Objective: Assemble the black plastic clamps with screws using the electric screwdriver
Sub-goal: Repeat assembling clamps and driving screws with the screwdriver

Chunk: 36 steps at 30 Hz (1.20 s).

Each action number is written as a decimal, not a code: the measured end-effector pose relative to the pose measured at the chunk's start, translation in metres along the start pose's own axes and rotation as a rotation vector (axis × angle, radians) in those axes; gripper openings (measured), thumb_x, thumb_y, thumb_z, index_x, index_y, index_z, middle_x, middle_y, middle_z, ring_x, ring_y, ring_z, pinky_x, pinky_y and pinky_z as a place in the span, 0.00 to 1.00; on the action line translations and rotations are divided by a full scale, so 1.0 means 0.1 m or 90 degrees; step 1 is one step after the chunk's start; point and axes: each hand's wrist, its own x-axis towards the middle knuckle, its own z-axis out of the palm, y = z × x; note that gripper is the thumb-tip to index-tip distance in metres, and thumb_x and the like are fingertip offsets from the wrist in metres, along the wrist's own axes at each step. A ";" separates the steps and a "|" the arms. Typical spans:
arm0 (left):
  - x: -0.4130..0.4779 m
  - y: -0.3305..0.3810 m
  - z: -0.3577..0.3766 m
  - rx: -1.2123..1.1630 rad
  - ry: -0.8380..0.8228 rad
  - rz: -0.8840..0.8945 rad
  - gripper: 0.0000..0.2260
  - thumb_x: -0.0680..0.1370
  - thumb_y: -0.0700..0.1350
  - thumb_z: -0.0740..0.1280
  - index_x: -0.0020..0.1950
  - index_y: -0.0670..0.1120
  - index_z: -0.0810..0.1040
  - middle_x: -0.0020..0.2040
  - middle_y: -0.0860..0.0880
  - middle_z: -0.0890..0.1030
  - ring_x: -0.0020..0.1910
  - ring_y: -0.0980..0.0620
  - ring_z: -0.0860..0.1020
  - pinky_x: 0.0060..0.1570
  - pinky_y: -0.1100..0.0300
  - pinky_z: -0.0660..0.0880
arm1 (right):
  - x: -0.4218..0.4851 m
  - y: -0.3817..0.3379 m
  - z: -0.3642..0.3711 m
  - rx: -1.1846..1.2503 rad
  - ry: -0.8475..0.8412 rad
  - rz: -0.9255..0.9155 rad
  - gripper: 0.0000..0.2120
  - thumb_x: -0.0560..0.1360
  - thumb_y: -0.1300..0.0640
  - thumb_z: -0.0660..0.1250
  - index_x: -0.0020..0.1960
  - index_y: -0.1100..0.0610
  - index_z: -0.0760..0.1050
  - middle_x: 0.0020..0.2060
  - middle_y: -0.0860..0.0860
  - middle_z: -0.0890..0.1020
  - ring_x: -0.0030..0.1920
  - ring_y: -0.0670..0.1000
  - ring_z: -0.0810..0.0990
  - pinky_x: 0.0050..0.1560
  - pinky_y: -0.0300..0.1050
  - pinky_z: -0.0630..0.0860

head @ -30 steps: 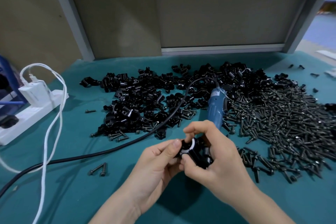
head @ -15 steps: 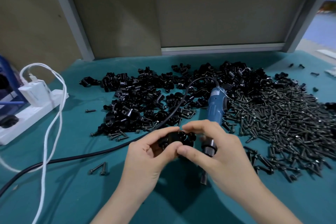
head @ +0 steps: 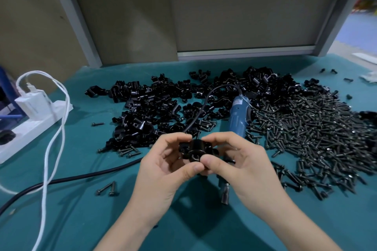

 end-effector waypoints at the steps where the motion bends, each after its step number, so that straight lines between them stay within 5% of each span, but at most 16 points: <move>1: 0.00 -0.02 0.01 0.001 -0.002 -0.003 0.23 0.61 0.40 0.78 0.55 0.46 0.80 0.46 0.49 0.85 0.44 0.54 0.83 0.44 0.66 0.78 | 0.00 0.00 0.00 0.030 0.001 0.005 0.14 0.71 0.64 0.73 0.49 0.47 0.81 0.45 0.54 0.84 0.43 0.55 0.85 0.45 0.51 0.82; 5: 0.00 -0.05 0.01 0.035 -0.005 -0.020 0.23 0.60 0.53 0.80 0.54 0.56 0.83 0.50 0.49 0.85 0.51 0.52 0.82 0.54 0.58 0.77 | 0.00 -0.01 0.02 0.141 -0.003 0.027 0.10 0.66 0.59 0.74 0.47 0.51 0.82 0.43 0.57 0.85 0.43 0.55 0.85 0.42 0.45 0.82; 8: -0.01 -0.05 0.03 -0.047 -0.010 -0.038 0.22 0.59 0.59 0.81 0.49 0.53 0.85 0.48 0.50 0.85 0.48 0.55 0.83 0.49 0.64 0.77 | -0.01 -0.02 0.04 0.209 0.000 0.035 0.11 0.64 0.59 0.73 0.46 0.55 0.82 0.45 0.56 0.84 0.43 0.57 0.85 0.41 0.46 0.82; 12: -0.01 -0.04 0.04 -0.083 -0.010 -0.055 0.23 0.57 0.60 0.81 0.48 0.53 0.85 0.47 0.50 0.85 0.49 0.56 0.82 0.49 0.66 0.76 | -0.01 -0.02 0.05 0.236 0.020 0.026 0.10 0.64 0.59 0.73 0.45 0.54 0.81 0.46 0.54 0.84 0.42 0.57 0.86 0.39 0.47 0.82; 18: 0.00 -0.03 0.04 -0.169 0.026 -0.072 0.25 0.53 0.57 0.84 0.46 0.52 0.84 0.49 0.46 0.85 0.50 0.48 0.82 0.56 0.47 0.78 | 0.00 -0.02 0.04 0.240 0.018 0.027 0.12 0.65 0.58 0.76 0.47 0.55 0.79 0.47 0.53 0.83 0.46 0.57 0.85 0.42 0.47 0.82; 23: 0.01 -0.02 0.04 -0.205 0.020 -0.089 0.28 0.52 0.55 0.84 0.48 0.48 0.85 0.48 0.44 0.85 0.50 0.47 0.82 0.51 0.62 0.79 | -0.02 -0.02 0.05 0.167 -0.021 0.027 0.10 0.66 0.60 0.73 0.45 0.49 0.80 0.43 0.53 0.85 0.44 0.55 0.84 0.48 0.47 0.82; 26: 0.01 -0.04 0.02 -0.189 0.015 -0.094 0.29 0.53 0.56 0.84 0.50 0.46 0.86 0.49 0.43 0.85 0.51 0.45 0.82 0.51 0.61 0.79 | -0.02 -0.01 0.05 0.132 -0.017 0.028 0.11 0.66 0.58 0.74 0.46 0.49 0.79 0.46 0.55 0.84 0.48 0.61 0.82 0.54 0.54 0.81; 31: 0.00 -0.03 0.03 -0.158 0.008 -0.073 0.25 0.54 0.57 0.83 0.47 0.49 0.87 0.46 0.48 0.86 0.47 0.54 0.83 0.47 0.66 0.77 | -0.01 -0.01 0.05 0.147 -0.020 0.060 0.10 0.65 0.60 0.73 0.44 0.52 0.79 0.42 0.55 0.82 0.45 0.56 0.79 0.55 0.62 0.78; 36: -0.01 -0.04 0.02 -0.095 -0.002 -0.054 0.25 0.59 0.58 0.81 0.51 0.48 0.85 0.51 0.42 0.84 0.55 0.42 0.81 0.59 0.55 0.76 | 0.00 -0.01 0.06 0.143 -0.025 0.070 0.09 0.64 0.61 0.74 0.43 0.54 0.79 0.40 0.51 0.81 0.43 0.53 0.77 0.56 0.59 0.77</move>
